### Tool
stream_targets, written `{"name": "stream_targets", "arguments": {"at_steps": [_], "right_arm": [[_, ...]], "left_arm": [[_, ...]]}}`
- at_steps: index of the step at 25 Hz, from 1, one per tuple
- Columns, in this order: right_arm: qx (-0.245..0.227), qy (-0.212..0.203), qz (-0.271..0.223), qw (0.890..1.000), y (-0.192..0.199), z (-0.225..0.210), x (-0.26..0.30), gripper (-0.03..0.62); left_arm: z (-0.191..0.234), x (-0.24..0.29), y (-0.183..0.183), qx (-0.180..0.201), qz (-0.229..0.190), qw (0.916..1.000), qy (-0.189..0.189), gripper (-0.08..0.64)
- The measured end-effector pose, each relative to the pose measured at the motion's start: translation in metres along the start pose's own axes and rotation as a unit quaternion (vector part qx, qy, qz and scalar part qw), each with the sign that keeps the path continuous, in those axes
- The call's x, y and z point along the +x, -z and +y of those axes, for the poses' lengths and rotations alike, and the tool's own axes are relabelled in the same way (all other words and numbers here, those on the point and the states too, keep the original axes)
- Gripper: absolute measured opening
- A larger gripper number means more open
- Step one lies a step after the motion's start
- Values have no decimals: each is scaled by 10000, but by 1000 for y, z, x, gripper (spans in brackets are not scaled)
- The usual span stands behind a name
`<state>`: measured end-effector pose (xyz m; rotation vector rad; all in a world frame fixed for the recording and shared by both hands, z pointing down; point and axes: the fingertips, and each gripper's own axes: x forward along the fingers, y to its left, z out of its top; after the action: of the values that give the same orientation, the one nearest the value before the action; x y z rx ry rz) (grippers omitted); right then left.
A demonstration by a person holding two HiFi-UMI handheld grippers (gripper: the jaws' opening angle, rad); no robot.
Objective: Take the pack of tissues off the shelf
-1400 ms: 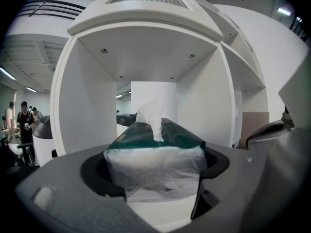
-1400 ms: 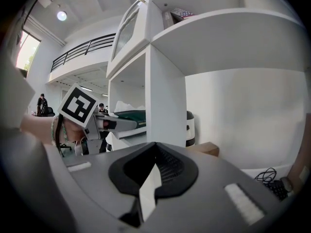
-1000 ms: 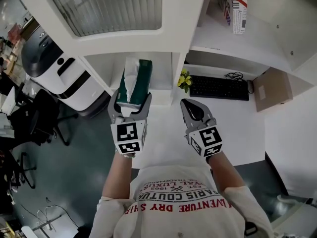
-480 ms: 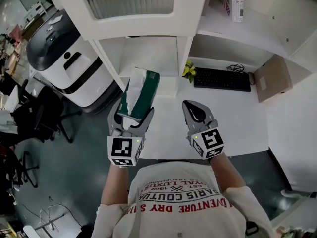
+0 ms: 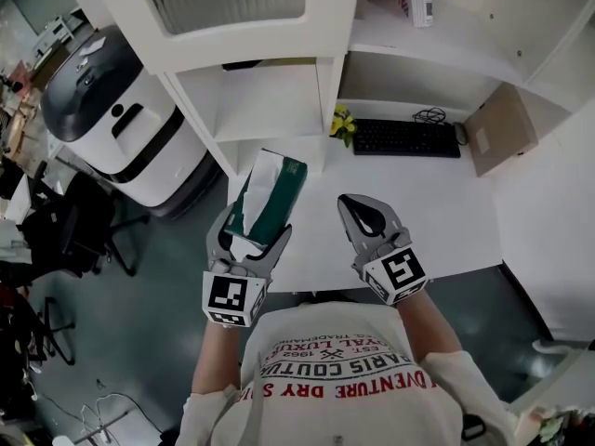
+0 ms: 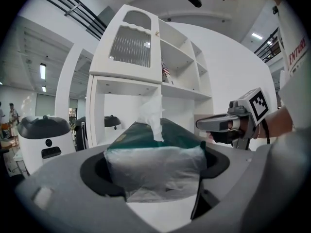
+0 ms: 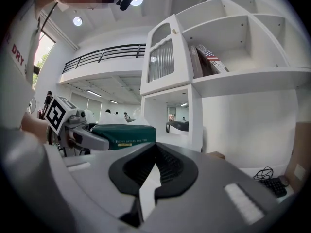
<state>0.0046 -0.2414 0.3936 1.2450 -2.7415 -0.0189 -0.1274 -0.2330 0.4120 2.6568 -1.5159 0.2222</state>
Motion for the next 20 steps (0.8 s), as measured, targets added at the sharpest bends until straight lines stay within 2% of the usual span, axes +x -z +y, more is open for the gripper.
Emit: {"name": "stream_targets", "arguments": {"at_steps": [10, 20], "right_arm": [[-123, -26, -17, 9999, -4, -2, -1, 0], [-158, 47, -52, 9998, -6, -10, -1, 0]], "left_arm": [[-5, 8, -9, 170, -74, 9998, 21, 434], [-7, 16, -4, 138, 49, 9999, -57, 434]]}}
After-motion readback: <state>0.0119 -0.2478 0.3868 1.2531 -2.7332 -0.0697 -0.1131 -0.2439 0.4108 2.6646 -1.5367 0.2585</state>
